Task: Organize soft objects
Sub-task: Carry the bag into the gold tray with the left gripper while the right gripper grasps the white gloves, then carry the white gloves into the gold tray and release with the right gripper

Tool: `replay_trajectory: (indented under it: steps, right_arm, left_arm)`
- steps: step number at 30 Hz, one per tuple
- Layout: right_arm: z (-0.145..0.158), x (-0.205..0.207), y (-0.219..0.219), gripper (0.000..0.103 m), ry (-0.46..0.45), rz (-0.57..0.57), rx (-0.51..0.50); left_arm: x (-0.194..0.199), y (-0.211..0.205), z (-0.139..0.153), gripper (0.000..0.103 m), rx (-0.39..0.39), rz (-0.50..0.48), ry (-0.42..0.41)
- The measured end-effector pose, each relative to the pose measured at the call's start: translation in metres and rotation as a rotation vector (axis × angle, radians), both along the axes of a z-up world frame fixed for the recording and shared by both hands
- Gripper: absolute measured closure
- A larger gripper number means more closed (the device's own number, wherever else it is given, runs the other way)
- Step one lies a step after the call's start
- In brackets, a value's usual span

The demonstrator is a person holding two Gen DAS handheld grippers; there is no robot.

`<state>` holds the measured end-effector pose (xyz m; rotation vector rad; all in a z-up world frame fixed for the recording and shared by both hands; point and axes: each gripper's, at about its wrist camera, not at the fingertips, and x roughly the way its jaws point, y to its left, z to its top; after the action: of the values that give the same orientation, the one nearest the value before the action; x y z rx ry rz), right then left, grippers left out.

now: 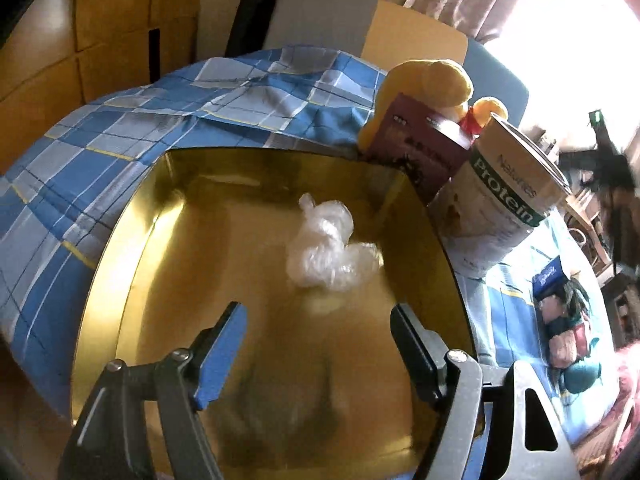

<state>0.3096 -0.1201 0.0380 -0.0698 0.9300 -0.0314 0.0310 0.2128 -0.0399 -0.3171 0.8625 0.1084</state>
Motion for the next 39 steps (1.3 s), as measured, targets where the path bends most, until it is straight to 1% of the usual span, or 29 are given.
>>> replay_trajectory:
  steps: [2, 3, 4, 6, 7, 10, 14, 16, 21, 25, 29, 33, 35, 39]
  right_arm:
    - [0.027, 0.000, 0.016, 0.058, -0.057, 0.037, -0.002]
    - [0.034, -0.001, 0.022, 0.058, -0.073, 0.053, 0.000]
    - [0.048, -0.006, 0.037, 0.058, -0.106, 0.096, 0.005]
    - [0.067, -0.015, 0.059, 0.058, -0.145, 0.169, 0.016]
    - [0.074, -0.021, 0.074, 0.058, -0.164, 0.223, 0.026]
    - [0.086, -0.051, 0.122, 0.058, -0.201, 0.406, 0.051]
    - [0.083, -0.091, 0.169, 0.058, -0.194, 0.591, 0.057]
    - [0.075, -0.115, 0.191, 0.058, -0.172, 0.688, 0.048]
    - [0.046, -0.158, 0.219, 0.058, -0.104, 0.834, 0.021]
    - [0.011, -0.190, 0.232, 0.058, -0.027, 0.932, -0.028]
    - [-0.022, -0.205, 0.236, 0.058, 0.046, 0.995, -0.079]
    - [-0.053, -0.220, 0.243, 0.058, 0.115, 1.045, -0.152]
    - [-0.066, -0.220, 0.247, 0.058, 0.137, 1.045, -0.187]
    - [-0.084, -0.211, 0.255, 0.058, 0.145, 1.023, -0.252]
  left_arm:
    - [-0.006, -0.001, 0.001, 0.028, 0.009, 0.002, -0.002]
    - [-0.009, -0.001, 0.002, 0.028, 0.013, 0.002, -0.004]
    - [-0.011, -0.002, 0.003, 0.028, 0.015, 0.002, -0.004]
    - [-0.015, -0.001, 0.004, 0.028, 0.015, 0.007, -0.007]
    - [-0.017, -0.001, 0.005, 0.028, 0.018, 0.009, -0.009]
    - [-0.021, 0.000, 0.008, 0.028, 0.033, 0.021, -0.014]
    - [-0.028, 0.002, 0.012, 0.028, 0.047, 0.032, -0.023]
    - [-0.031, 0.003, 0.013, 0.028, 0.049, 0.041, -0.029]
    - [-0.038, 0.007, 0.015, 0.028, 0.053, 0.062, -0.034]
    - [-0.044, 0.011, 0.017, 0.028, 0.059, 0.079, -0.043]
    - [-0.051, 0.016, 0.018, 0.028, 0.071, 0.092, -0.056]
    - [-0.055, 0.018, 0.018, 0.028, 0.082, 0.100, -0.064]
    - [-0.057, 0.020, 0.017, 0.028, 0.083, 0.101, -0.069]
    - [-0.058, 0.020, 0.017, 0.028, 0.092, 0.102, -0.074]
